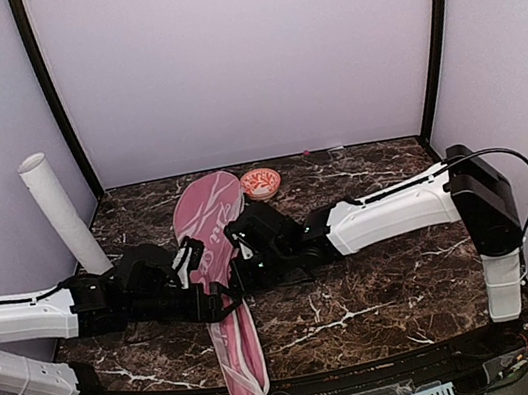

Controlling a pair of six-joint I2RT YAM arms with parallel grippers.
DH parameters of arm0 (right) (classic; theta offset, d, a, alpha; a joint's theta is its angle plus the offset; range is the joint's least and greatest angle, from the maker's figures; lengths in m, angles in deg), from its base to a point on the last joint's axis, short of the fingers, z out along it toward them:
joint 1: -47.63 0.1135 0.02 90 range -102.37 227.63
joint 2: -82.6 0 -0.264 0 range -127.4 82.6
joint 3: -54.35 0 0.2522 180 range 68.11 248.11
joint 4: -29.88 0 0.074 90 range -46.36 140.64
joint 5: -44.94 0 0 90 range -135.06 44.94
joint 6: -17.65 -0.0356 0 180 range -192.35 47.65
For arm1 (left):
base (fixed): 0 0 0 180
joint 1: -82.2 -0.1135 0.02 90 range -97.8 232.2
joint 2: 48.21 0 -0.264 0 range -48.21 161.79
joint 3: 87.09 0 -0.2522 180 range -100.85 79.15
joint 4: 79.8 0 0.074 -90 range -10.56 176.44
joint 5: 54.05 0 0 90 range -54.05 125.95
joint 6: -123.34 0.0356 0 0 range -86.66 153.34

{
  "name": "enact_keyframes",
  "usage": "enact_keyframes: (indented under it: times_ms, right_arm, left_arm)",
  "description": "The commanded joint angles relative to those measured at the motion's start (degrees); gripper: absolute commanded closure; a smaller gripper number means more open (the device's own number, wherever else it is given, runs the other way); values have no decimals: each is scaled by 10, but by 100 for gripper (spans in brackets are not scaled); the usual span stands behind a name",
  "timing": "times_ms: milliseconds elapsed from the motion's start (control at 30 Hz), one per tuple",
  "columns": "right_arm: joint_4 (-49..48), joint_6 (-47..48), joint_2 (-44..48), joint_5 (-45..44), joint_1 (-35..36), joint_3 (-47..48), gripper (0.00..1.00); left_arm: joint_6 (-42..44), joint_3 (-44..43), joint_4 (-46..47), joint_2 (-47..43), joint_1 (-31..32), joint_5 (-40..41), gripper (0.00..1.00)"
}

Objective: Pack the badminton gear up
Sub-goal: Adjust the racket bag at the center of the board.

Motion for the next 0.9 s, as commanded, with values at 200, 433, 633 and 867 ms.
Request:
enact_keyframes:
  times_ms: [200,433,633,867]
  right_arm:
    - [12,-53,0,-48,4,73,100]
    - [24,-75,-16,-48,5,104,100]
    - [62,-84,-28,-83,9,134,100]
    - [83,-108,-39,-102,12,152,100]
  left_arm:
    - [3,-56,-98,16,57,67,11]
    - [-53,-45,-117,10,97,139,13]
    - [-78,-70,-129,34,102,167,10]
    - [-83,-103,-173,86,107,183,8]
